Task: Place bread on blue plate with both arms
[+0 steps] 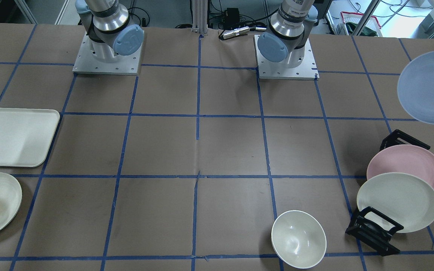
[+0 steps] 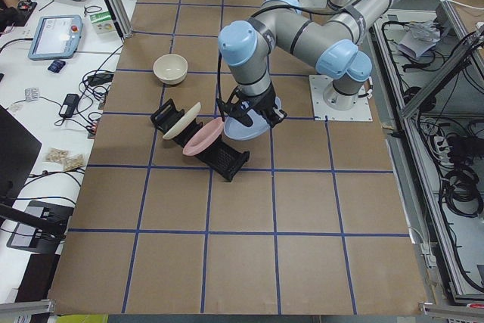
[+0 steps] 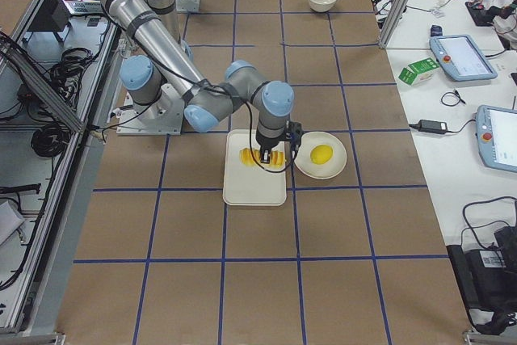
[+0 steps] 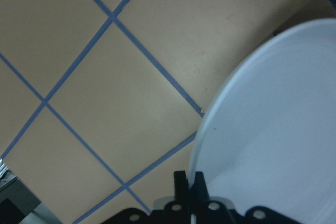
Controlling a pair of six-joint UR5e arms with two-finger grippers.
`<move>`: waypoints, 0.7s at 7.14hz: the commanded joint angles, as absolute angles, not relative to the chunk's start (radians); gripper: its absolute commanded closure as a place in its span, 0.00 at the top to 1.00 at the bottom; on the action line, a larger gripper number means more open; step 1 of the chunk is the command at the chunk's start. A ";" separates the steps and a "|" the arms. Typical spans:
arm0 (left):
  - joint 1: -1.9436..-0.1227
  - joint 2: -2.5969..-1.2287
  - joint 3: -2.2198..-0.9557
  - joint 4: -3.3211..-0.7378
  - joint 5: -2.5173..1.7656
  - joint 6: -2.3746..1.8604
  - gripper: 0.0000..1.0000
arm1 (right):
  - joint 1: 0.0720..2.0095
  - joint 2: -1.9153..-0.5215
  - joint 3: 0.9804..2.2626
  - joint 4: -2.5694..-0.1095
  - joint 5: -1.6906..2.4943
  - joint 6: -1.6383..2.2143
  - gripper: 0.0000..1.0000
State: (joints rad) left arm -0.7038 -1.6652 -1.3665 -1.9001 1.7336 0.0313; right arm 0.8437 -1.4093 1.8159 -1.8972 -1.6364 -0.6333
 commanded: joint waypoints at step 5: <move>-1.286 -1.635 -1.665 -1.438 1.352 -0.200 0.00 | 1.197 -1.543 1.812 -1.737 -1.626 -0.217 0.00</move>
